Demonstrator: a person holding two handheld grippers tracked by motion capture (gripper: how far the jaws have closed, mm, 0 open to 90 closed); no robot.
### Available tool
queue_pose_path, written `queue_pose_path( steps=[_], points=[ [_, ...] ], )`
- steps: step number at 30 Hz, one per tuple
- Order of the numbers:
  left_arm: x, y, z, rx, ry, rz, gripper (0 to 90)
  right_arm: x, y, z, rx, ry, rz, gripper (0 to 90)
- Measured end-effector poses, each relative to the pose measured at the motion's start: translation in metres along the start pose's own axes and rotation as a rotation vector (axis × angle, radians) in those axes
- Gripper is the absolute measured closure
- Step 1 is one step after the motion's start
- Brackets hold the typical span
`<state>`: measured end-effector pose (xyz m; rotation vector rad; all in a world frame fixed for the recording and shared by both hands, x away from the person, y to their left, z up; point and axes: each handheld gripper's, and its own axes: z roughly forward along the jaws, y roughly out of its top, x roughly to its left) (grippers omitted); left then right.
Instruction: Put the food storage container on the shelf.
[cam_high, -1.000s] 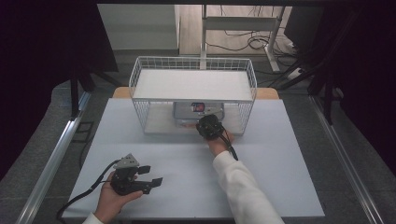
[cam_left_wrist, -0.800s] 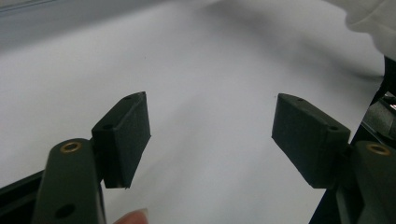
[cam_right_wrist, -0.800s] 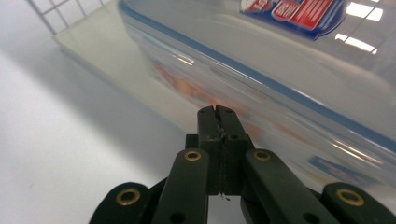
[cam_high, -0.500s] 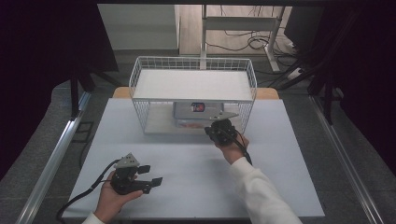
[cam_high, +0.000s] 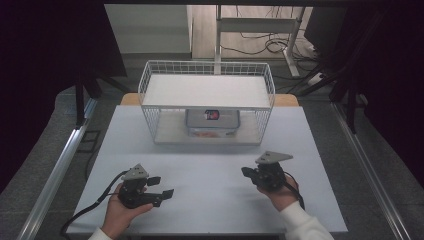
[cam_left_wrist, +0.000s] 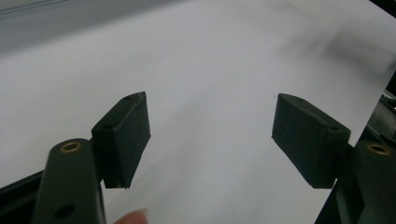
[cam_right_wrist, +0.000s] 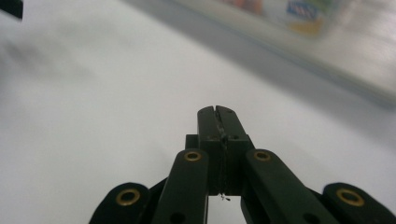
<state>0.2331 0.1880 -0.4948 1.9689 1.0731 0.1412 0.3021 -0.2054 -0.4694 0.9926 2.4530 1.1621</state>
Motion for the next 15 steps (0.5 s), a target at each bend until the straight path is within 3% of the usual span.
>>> queue_pose_path(
  steps=[4,10,12,14,15],
  points=[
    [0.0,-0.001,0.0,-0.001,0.011,0.008,27.2,0.0,-0.022,-0.024,0.003,-0.01,0.03,89.0],
    [0.0,-0.001,0.002,0.005,0.014,0.009,27.2,-0.006,-0.038,-0.039,0.015,-0.038,0.042,87.5],
    [0.001,0.0,0.002,0.006,0.019,0.011,27.2,-0.009,-0.039,-0.039,0.018,-0.037,0.038,81.6],
    [0.001,-0.001,0.002,0.007,0.023,0.015,27.1,-0.01,-0.039,-0.036,0.011,-0.037,0.033,68.4],
    [0.001,-0.001,0.002,0.007,0.023,0.015,27.1,-0.01,-0.039,-0.036,0.011,-0.037,0.033,68.4]
  ],
)
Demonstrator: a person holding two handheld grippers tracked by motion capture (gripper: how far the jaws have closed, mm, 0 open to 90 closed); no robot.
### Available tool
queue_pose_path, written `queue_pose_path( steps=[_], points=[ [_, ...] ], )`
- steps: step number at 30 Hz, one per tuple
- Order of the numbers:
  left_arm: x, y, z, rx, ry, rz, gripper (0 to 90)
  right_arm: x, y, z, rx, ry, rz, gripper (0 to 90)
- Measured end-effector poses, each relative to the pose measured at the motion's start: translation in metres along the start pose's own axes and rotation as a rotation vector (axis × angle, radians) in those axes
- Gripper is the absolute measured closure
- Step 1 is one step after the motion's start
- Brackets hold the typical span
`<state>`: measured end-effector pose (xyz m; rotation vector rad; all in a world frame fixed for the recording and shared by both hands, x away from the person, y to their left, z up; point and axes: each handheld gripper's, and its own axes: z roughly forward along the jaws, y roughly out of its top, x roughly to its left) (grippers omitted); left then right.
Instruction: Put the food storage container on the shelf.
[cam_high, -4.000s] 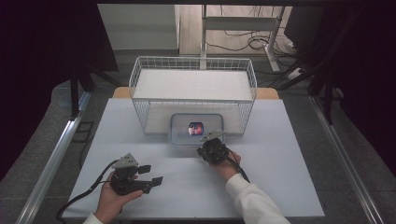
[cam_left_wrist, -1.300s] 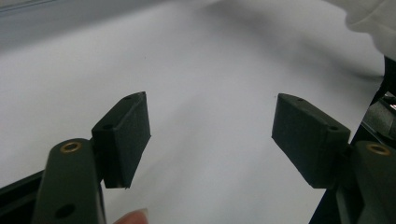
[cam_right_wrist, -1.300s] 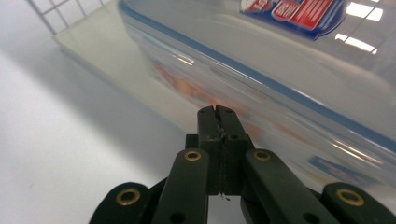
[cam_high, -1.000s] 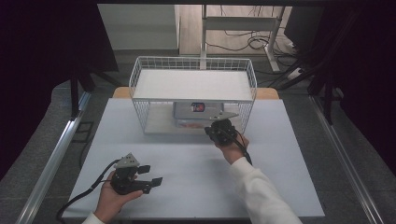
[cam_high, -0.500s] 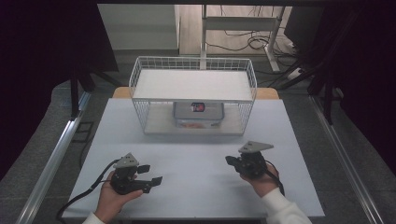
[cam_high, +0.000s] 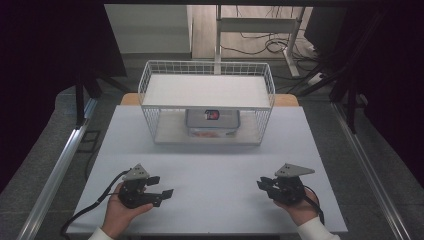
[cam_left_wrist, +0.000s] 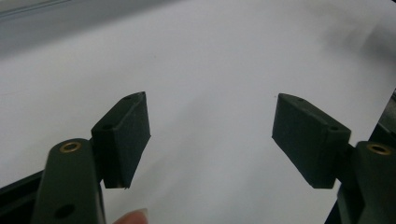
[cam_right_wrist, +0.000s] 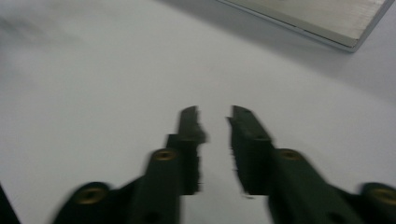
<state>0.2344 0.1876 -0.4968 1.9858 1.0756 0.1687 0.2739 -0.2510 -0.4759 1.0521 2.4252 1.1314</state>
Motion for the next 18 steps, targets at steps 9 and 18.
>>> queue_pose_path(
  steps=[9,18],
  points=[
    [0.0004,-0.0001,-0.001,-0.01,0.013,0.006,27.0,0.0008,-0.0004,0.0049,0.009,-0.025,-0.002,29.3],
    [0.0011,0.0003,-0.0012,-0.012,0.02,0.006,26.7,-0.0062,-0.0013,0.0026,0.003,-0.037,0.008,24.8]
  ],
)
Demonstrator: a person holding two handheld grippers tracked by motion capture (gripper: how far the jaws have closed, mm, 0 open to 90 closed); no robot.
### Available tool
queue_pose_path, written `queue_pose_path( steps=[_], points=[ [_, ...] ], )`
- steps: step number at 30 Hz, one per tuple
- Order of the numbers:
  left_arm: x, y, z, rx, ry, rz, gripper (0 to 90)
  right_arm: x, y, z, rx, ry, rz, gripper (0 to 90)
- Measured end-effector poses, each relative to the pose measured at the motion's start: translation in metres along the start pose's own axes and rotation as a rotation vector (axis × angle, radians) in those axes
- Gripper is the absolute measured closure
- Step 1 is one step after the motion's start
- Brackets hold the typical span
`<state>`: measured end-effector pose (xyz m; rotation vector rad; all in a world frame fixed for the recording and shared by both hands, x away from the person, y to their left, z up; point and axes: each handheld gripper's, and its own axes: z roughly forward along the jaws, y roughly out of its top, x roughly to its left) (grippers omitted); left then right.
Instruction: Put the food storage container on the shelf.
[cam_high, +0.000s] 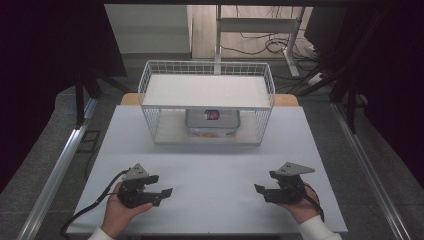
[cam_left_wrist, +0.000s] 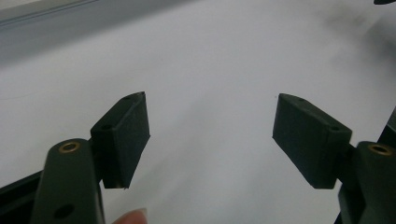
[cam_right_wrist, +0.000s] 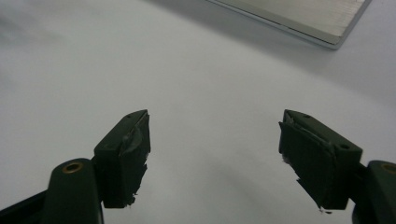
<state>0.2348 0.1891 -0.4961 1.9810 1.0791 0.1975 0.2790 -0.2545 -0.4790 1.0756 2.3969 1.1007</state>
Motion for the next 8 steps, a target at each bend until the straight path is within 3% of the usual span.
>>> queue_pose_path(
  steps=[8],
  points=[
    [0.0009,0.0001,0.001,0.002,0.01,0.006,26.6,-0.0006,-0.0009,0.0014,-0.004,-0.009,-0.004,20.5]
  ],
)
